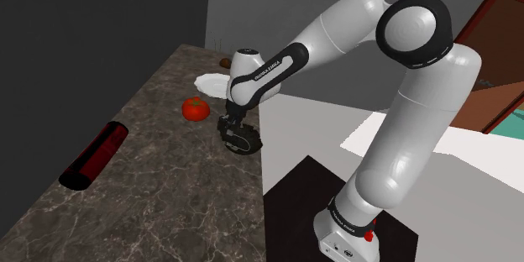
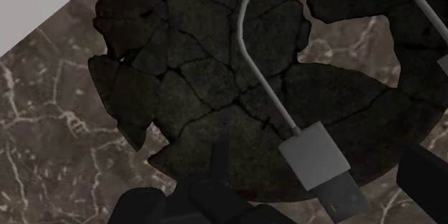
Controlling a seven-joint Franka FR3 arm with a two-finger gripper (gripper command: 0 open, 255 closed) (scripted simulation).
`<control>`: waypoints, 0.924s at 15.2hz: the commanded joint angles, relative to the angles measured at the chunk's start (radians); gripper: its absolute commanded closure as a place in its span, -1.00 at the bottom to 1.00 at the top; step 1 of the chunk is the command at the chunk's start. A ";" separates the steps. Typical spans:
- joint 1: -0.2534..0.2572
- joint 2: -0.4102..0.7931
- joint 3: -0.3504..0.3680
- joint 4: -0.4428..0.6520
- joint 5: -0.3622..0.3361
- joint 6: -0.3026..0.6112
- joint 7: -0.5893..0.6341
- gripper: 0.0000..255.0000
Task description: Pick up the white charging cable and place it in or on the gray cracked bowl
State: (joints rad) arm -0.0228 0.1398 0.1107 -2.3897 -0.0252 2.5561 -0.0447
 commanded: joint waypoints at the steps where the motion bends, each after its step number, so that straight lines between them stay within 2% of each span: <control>1: 0.000 0.000 0.000 0.000 0.000 0.000 0.000 -1.00; 2: 0.000 0.000 0.000 0.000 0.000 0.000 0.000 -1.00; 6: -0.003 -0.107 0.004 0.020 0.022 -0.126 -0.015 -1.00; 14: -0.003 -0.107 0.004 0.020 0.022 -0.126 -0.015 -1.00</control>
